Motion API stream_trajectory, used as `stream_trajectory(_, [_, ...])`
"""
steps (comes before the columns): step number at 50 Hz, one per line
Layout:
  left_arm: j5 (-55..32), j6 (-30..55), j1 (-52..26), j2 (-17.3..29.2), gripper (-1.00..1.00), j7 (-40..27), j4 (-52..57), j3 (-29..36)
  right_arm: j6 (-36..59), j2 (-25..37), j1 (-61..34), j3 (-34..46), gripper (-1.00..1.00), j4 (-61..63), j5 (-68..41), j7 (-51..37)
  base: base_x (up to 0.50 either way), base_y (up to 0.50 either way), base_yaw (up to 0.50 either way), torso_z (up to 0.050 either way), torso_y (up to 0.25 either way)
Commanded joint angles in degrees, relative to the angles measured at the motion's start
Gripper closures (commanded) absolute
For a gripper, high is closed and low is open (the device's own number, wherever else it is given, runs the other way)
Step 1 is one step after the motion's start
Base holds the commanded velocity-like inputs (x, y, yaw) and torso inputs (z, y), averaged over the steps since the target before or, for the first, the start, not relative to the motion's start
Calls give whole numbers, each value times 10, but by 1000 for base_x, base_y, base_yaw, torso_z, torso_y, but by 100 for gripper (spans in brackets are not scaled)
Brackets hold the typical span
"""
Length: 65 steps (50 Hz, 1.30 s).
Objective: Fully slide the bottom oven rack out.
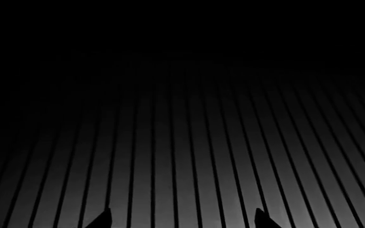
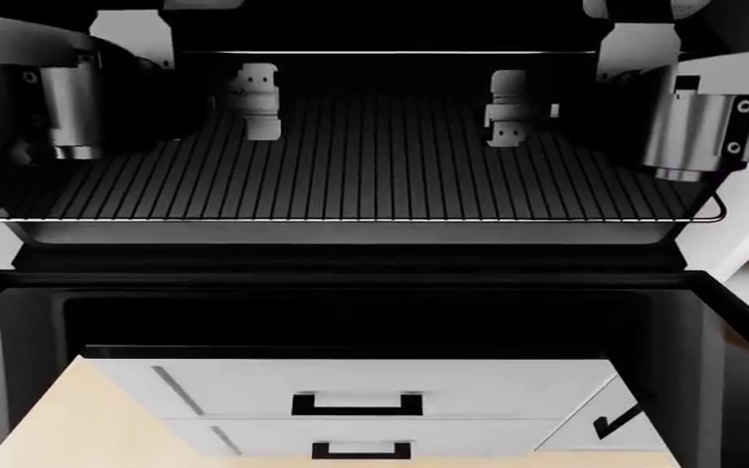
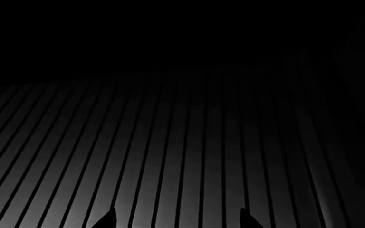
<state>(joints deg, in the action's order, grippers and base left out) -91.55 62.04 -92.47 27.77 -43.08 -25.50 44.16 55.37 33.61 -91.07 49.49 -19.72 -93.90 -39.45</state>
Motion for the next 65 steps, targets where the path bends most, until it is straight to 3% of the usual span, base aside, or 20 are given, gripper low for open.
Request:
stream_trajectory(1, [-78, -7, 104, 20, -100, -56, -10, 38, 19, 20, 70, 60, -100, 15, -50, -27, 0, 0, 0, 0, -15])
stream_trajectory(31, [-121, 39, 173, 47, -100, -94, 24, 67, 12, 57, 143, 72, -100, 59, -65, -54, -6, 0, -2, -6, -16])
stream_trajectory(49, [-272, 88, 201, 85, -100, -217, 64, 80, 38, 120, 178, 57, -100, 141, -220, -158, -11, -1, -2, -8, -18])
stream_trajectory(65, [-323, 96, 225, 109, -100, -267, 127, 101, 36, 174, 197, 53, -100, 238, -283, -216, -27, -3, -11, -14, -21])
